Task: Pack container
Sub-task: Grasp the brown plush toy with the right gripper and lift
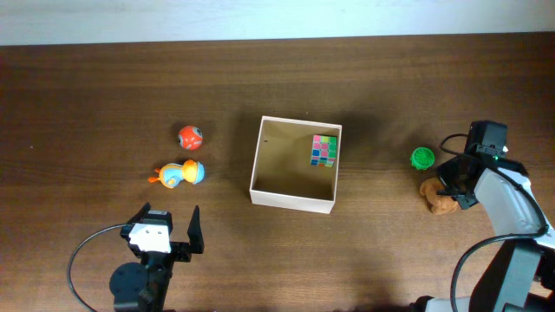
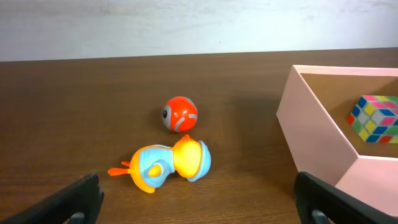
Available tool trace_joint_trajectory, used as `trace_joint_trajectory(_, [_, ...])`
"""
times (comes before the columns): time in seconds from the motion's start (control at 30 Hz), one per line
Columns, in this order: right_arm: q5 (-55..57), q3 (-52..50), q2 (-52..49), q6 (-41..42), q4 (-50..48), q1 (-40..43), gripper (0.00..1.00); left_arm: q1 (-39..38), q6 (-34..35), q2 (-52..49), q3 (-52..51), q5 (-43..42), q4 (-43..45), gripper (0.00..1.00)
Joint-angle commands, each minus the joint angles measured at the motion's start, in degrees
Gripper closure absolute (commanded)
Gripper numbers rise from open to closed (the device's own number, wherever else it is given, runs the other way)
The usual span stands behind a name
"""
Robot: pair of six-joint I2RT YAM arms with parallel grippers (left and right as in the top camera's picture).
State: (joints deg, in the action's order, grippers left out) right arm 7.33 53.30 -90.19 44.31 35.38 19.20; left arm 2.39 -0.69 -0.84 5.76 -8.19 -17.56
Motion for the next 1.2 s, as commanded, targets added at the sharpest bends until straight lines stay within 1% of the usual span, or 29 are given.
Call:
trace_joint_trajectory(0.0, [-3.6, -0.3, -1.3, -2.5, -0.1, 0.4, 0.89, 0.4, -1.1, 0.5, -0.3, -0.6, 0.0, 0.01])
trace_joint_trajectory(0.13, [-5.5, 0.7, 0.2, -6.2, 0.0, 0.3, 0.89, 0.4, -1.1, 0.5, -0.3, -0.6, 0.0, 0.01])
trace_joint_trajectory(0.5, [-13.8, 10.9, 8.5, -20.2, 8.3, 0.3, 0.88, 0.4, -1.1, 0.5, -0.3, -0.6, 0.0, 0.01])
trace_joint_trajectory(0.63, [-19.2, 15.3, 10.5, -24.7, 11.8, 0.3, 0.85, 0.4, -1.1, 0.5, -0.3, -0.6, 0.0, 0.01])
trace_joint_trajectory(0.67, [-22.2, 16.7, 10.9, -26.4, 12.5, 0.2, 0.84, 0.4, -1.1, 0.5, -0.3, -0.6, 0.0, 0.01])
trace_joint_trajectory(0.77, [-27.5, 18.5, 11.5, -28.9, 12.7, -0.6, 0.83, 0.4, -1.1, 0.5, -0.3, -0.6, 0.0, 0.01])
trace_joint_trajectory(0.93, [-28.8, 20.2, 11.7, -29.1, 12.5, -5.3, 0.83, 0.4, -1.1, 0.5, -0.3, -0.6, 0.0, 0.01])
trace_joint_trajectory(1.1, [-28.8, 20.7, 11.7, -29.0, 9.8, -13.8, 0.82, 0.4, -1.1, 0.5, -0.3, -0.6, 0.0, 0.01])
trace_joint_trajectory(1.17, [-28.8, 20.8, 11.7, -29.0, 7.9, -17.6, 0.79, 0.4, -1.1, 0.5, -0.3, -0.6, 0.0, 0.01])
